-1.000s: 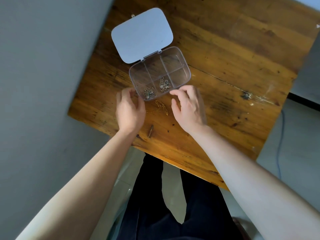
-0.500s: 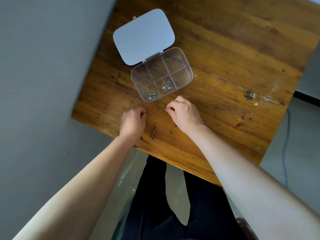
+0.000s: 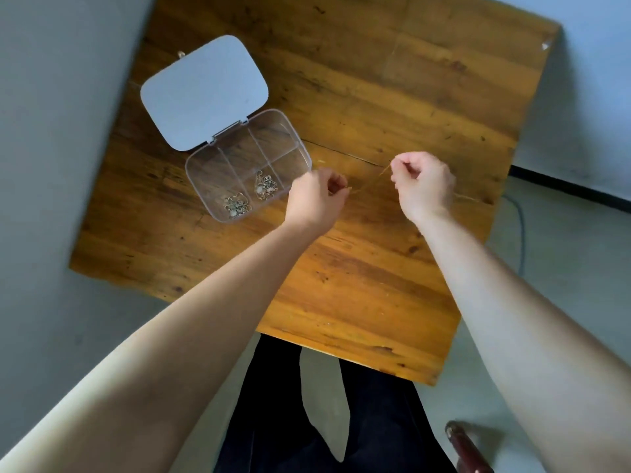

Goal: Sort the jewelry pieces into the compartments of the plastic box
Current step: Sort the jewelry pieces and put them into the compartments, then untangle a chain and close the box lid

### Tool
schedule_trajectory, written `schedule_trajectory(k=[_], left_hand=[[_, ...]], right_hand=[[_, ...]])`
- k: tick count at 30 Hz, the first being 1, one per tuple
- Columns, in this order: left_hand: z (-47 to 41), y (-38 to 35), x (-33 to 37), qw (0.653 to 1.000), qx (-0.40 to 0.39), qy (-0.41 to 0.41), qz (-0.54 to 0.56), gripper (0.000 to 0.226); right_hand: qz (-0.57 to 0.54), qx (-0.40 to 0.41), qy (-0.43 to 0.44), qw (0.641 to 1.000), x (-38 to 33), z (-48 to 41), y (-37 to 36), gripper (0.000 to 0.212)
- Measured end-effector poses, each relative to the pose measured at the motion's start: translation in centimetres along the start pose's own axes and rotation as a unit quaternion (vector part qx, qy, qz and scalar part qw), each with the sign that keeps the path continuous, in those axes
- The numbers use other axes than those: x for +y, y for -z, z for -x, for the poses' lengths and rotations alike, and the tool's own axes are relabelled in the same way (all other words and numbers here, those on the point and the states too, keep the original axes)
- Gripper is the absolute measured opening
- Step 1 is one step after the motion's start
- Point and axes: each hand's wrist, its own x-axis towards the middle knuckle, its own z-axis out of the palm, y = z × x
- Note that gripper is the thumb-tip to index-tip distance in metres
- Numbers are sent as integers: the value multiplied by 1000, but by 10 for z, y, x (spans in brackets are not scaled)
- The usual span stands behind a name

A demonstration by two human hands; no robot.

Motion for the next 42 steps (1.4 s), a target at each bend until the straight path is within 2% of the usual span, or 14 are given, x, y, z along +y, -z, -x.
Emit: schedule_trajectory(k=[4, 11, 19, 24, 26, 29, 32, 35, 38, 40, 42], left_hand=[[-49, -23, 40, 999, -5, 29, 45, 8], [-93, -56, 94, 986, 78, 38, 139, 8], [-102, -73, 80, 998, 50, 35, 18, 18], [-96, -60, 81, 999, 32, 8, 20, 37], [-79, -44, 76, 996, 52, -8, 67, 38], [-40, -8, 54, 986, 121, -39, 111, 26], [-15, 37, 21, 972, 204, -49, 108, 20], [-12, 84, -17, 961, 259, 6, 95, 23], [-33, 125, -56, 933, 326, 116, 100, 44], [-55, 148, -78, 910, 314, 234, 139, 64], [-75, 164, -91, 890, 272, 304, 204, 72]], right_hand=[[-65, 32, -45, 996, 7, -39, 27, 17], [-51, 53, -20, 997, 14, -73, 42, 20], [-7, 8, -26, 1000, 35, -73, 31, 25], [-21, 22, -33, 999, 32, -72, 31, 23], [-26, 50, -27, 998, 29, -67, 30, 22], [-40, 88, 0, 995, 13, -55, 19, 24], [-76, 61, 43, 994, -23, -43, -4, 24], [-100, -34, 84, 991, -65, -39, -31, 27], [-50, -148, 108, 982, -96, -38, -60, 39], [-3, -208, 111, 972, -105, -36, -76, 50], [45, -231, 124, 964, -105, -32, -88, 51]])
